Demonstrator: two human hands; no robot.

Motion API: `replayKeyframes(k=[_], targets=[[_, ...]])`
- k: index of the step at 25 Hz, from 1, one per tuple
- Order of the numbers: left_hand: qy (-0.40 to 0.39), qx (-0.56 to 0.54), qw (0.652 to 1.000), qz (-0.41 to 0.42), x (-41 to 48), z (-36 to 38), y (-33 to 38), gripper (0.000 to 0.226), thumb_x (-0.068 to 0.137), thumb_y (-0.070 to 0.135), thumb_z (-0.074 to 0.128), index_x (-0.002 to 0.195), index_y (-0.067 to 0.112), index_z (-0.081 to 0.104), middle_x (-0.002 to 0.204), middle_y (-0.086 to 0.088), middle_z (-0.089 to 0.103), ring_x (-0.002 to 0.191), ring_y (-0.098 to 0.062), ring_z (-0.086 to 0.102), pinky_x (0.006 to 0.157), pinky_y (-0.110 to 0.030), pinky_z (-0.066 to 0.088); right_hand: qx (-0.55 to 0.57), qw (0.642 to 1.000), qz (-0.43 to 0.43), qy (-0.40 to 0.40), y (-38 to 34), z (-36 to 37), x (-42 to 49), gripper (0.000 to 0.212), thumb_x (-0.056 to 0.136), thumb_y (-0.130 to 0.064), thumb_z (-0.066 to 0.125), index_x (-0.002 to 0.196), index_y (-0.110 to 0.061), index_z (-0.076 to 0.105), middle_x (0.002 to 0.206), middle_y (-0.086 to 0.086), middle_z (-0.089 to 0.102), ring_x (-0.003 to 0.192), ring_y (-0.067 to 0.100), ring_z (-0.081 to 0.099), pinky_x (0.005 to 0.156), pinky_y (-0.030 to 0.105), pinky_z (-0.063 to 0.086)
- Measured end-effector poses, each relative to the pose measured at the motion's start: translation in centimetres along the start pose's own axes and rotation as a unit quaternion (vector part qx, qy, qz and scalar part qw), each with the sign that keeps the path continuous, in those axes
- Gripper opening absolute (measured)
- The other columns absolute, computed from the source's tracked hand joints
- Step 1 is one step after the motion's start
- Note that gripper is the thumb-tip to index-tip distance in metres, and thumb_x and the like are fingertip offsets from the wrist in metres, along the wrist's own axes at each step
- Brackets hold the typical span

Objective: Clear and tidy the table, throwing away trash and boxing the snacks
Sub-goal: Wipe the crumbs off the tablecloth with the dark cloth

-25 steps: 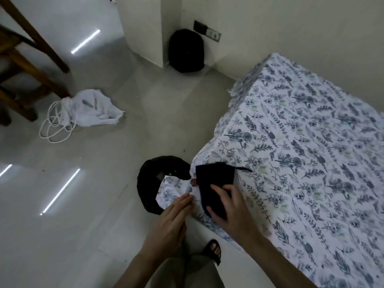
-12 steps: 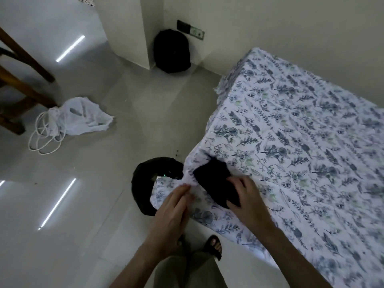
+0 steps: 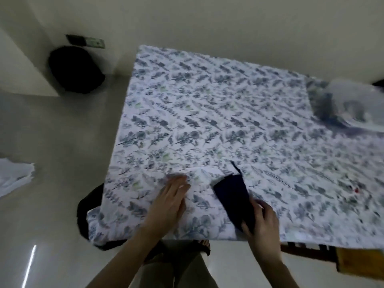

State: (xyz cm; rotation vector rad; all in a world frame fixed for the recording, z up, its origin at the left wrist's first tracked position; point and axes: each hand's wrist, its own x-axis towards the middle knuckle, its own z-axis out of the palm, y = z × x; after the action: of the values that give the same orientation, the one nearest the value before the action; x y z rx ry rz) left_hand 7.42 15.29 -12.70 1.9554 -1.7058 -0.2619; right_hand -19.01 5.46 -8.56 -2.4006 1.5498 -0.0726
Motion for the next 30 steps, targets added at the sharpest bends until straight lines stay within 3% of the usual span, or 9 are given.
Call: replayKeyframes(k=[2,4,8,10,14,20,25,30], targets=[[-0.031,0.01,0.999,0.038,2.7,1.6,1.7,0.038,0.092,0.018,0.044,0.128,0.009,0.052,0.141,-0.012,0.05,0.136,-0.023,0.036,0.117,-0.034,0.024,-0.018,0.997,-0.077,0.002,-0.6,-0.3,0.4,0.071,0.083,-0.052,0.054,0.145,-0.028,0.029,0.148,0.013,0.035,0.129,0.031,0.036,0.099,0.046,0.031],[-0.069,0.021,0.996,0.049,4.6,2.9,2.9,0.036,0.094,0.019,0.041,0.127,0.01,0.052,0.14,-0.011,0.05,0.136,-0.023,0.036,0.116,-0.035,0.025,-0.032,0.983,-0.182,-0.003,-1.0,0.2,1.9,0.071,0.086,-0.061,0.049,0.146,-0.032,0.027,0.156,0.008,0.025,0.141,0.024,0.024,0.11,0.046,0.024],[-0.101,0.035,0.994,0.026,6.8,3.8,4.0,0.052,0.101,0.034,0.016,0.127,0.009,0.054,0.141,-0.011,0.049,0.133,-0.028,0.043,0.114,-0.034,0.026,-0.054,0.953,-0.297,-0.025,1.0,1.4,5.2,0.066,0.078,-0.05,0.061,0.138,-0.029,0.042,0.147,0.001,0.043,0.137,0.024,0.037,0.109,0.047,0.035],[-0.102,0.043,0.993,0.03,8.5,4.2,5.5,0.049,0.101,0.033,0.016,0.128,0.01,0.051,0.139,-0.012,0.05,0.131,-0.028,0.045,0.111,-0.037,0.03,-0.037,0.949,-0.309,-0.04,3.1,1.2,6.3,0.065,0.073,-0.044,0.066,0.133,-0.029,0.048,0.145,-0.002,0.046,0.135,0.023,0.04,0.107,0.045,0.036],[-0.101,0.042,0.993,0.037,12.9,7.1,10.4,0.037,0.095,0.019,0.035,0.126,0.008,0.051,0.14,-0.014,0.05,0.133,-0.023,0.037,0.111,-0.037,0.029,0.001,0.967,-0.254,-0.034,9.8,-1.0,8.6,0.055,0.075,-0.037,0.064,0.129,-0.03,0.053,0.142,-0.004,0.05,0.132,0.021,0.045,0.103,0.041,0.043],[-0.123,0.022,0.988,0.093,20.2,15.7,21.4,0.035,0.095,0.022,0.034,0.125,0.011,0.049,0.142,-0.011,0.047,0.136,-0.022,0.037,0.112,-0.041,0.031,-0.029,0.979,-0.201,0.008,25.7,-5.1,6.9,0.048,0.084,-0.037,0.053,0.131,-0.028,0.05,0.145,-0.003,0.045,0.135,0.022,0.04,0.108,0.037,0.027],[-0.146,0.006,0.981,0.125,24.5,20.4,27.1,0.037,0.097,0.023,0.034,0.126,0.009,0.051,0.144,-0.01,0.043,0.138,-0.025,0.035,0.109,-0.052,0.037,-0.003,0.984,-0.16,0.082,33.1,-7.0,2.8,0.034,0.094,-0.034,0.051,0.125,-0.024,0.057,0.138,-0.002,0.054,0.133,0.021,0.044,0.108,0.039,0.034],[-0.128,0.052,0.984,0.109,26.8,20.9,25.9,0.044,0.095,0.026,0.037,0.127,0.001,0.051,0.143,-0.015,0.043,0.135,-0.032,0.038,0.111,-0.052,0.034,0.01,0.988,0.001,0.155,38.9,-8.6,0.6,0.035,0.093,-0.037,0.051,0.122,-0.021,0.06,0.134,0.001,0.058,0.13,0.022,0.047,0.1,0.044,0.04]])
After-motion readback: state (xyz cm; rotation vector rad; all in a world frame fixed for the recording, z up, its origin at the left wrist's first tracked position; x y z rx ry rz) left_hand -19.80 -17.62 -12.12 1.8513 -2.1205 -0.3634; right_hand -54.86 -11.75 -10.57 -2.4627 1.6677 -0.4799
